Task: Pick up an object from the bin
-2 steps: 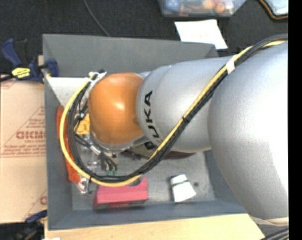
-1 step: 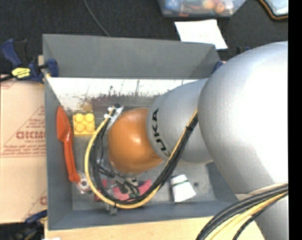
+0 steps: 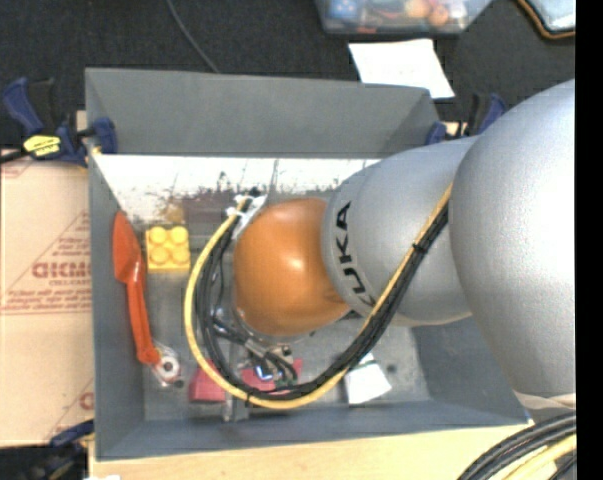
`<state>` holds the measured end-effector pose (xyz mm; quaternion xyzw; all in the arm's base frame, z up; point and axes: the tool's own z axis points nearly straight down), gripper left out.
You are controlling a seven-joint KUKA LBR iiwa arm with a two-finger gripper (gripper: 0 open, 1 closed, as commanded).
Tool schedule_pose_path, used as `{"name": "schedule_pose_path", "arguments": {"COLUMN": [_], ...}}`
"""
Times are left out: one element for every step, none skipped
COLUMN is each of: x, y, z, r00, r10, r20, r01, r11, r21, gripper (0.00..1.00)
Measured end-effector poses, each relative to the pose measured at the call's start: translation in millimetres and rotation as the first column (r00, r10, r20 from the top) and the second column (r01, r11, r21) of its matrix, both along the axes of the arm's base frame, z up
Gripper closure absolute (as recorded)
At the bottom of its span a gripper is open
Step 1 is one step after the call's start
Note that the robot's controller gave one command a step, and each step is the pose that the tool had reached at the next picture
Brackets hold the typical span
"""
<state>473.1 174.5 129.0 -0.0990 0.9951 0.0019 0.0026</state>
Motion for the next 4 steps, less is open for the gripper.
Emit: {"name": "schedule_pose_path", "arguments": {"x": [24.6,6.2,2.8,2.7], "y": [44.6,-45.6,-39.3,-39.3], "z": [-29.1,-57.1,-58.4,-58.2], "r00": [0.995,0.990,0.998,0.998], "r10": [-0.098,-0.141,-0.060,-0.062], "r20": [0.006,0.014,0.012,0.012], "r01": [0.098,0.140,0.060,0.062], "r11": [0.995,0.990,0.998,0.998], "r21": [0.009,0.006,0.009,0.009], "gripper": [0.00,0.00,1.00,1.00]}}
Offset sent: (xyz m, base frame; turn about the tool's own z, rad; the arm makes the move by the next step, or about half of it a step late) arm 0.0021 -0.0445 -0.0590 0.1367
